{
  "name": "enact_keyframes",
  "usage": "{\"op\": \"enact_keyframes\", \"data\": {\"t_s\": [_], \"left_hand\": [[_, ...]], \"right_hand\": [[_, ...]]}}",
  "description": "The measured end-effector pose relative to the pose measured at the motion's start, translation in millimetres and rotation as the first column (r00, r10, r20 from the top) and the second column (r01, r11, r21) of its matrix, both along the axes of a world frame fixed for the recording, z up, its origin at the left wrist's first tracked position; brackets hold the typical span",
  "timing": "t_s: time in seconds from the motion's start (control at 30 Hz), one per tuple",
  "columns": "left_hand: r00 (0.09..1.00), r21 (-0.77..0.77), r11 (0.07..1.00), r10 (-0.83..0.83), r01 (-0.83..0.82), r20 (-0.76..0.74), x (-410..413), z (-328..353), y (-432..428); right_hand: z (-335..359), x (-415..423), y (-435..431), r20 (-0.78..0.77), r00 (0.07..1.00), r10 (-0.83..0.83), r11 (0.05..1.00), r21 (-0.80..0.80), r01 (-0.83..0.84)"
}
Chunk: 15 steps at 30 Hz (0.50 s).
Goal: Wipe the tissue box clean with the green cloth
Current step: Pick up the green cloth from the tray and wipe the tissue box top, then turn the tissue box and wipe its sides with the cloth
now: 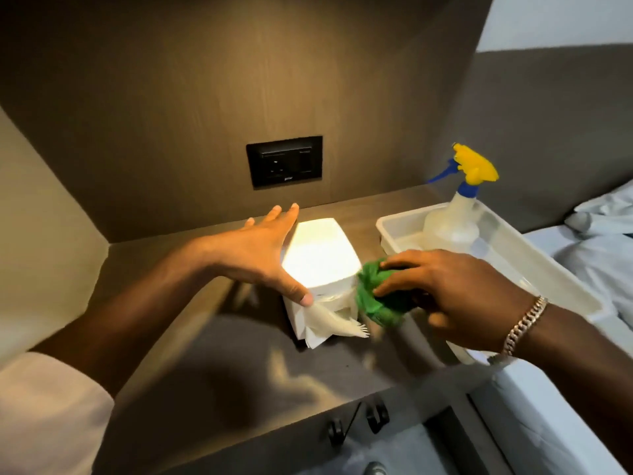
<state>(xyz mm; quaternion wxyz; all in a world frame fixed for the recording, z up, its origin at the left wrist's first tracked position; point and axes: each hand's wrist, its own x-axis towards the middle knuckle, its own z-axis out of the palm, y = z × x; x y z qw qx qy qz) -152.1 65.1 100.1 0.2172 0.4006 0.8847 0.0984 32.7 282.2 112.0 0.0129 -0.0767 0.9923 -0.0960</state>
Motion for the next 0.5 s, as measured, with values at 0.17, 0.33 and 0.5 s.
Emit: {"op": "enact_keyframes", "data": {"t_s": [0.17, 0.33, 0.5], "left_hand": [[0.997, -0.05, 0.998, -0.045, 0.042, -0.058, 3.0, 10.5, 41.7], [0.987, -0.218, 0.969, -0.138, 0.117, -0.086, 6.5, 23.8, 51.4], [0.933, -0.371, 0.868, -0.36, 0.329, -0.016, 30.1, 39.7, 58.0]], "right_hand": [[-22.7, 21.3, 28.2, -0.059, 0.962, -0.266, 0.915, -0.328, 0.233], [-46.8, 25.4, 20.8, -0.106, 0.888, -0.448, 0.426, -0.898, 0.108], [-95.6, 25.7, -18.0, 0.044, 0.857, -0.514, -0.101, -0.995, -0.009]]}}
